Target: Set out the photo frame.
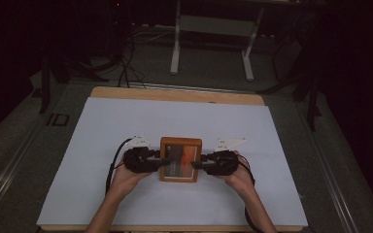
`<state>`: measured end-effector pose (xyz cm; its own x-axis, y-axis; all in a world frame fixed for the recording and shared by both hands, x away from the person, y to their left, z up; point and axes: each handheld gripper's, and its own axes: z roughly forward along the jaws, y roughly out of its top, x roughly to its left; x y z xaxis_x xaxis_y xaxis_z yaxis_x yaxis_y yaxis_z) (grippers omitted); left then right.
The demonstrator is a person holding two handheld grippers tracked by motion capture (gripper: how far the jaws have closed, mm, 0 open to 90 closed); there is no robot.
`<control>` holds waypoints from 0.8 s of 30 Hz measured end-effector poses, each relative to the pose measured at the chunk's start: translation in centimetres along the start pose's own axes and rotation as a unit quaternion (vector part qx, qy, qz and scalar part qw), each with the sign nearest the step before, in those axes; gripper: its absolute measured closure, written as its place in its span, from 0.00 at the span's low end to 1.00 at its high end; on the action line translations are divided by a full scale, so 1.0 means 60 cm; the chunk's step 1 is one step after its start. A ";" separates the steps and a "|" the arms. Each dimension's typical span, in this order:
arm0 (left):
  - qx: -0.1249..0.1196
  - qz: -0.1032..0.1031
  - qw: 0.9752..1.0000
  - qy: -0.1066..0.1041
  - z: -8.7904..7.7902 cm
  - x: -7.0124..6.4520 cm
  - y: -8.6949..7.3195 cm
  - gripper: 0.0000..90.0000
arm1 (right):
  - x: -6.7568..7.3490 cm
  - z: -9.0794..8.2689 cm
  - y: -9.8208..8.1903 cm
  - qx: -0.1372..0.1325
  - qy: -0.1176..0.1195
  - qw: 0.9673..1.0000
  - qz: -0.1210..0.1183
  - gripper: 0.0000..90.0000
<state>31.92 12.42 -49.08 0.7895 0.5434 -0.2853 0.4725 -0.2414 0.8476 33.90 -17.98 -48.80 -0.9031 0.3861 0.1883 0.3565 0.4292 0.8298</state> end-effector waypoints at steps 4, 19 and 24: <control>-0.002 -0.007 1.000 0.001 0.002 0.004 0.000 0.65 | -0.005 0.002 -0.002 -0.006 0.001 1.000 0.007 0.72; 0.005 -0.031 0.999 0.012 0.011 0.013 0.002 0.63 | -0.018 0.008 -0.005 -0.012 -0.003 1.000 0.027 0.72; 0.032 -0.034 0.999 0.010 0.016 0.015 -0.002 0.57 | -0.014 0.008 -0.001 -0.003 -0.012 1.000 0.011 0.70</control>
<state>32.96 12.19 -49.90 0.7469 0.5757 -0.3327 0.5501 -0.2539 0.7956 34.77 -17.97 -49.25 -0.8886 0.4157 0.1939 0.3753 0.4156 0.8285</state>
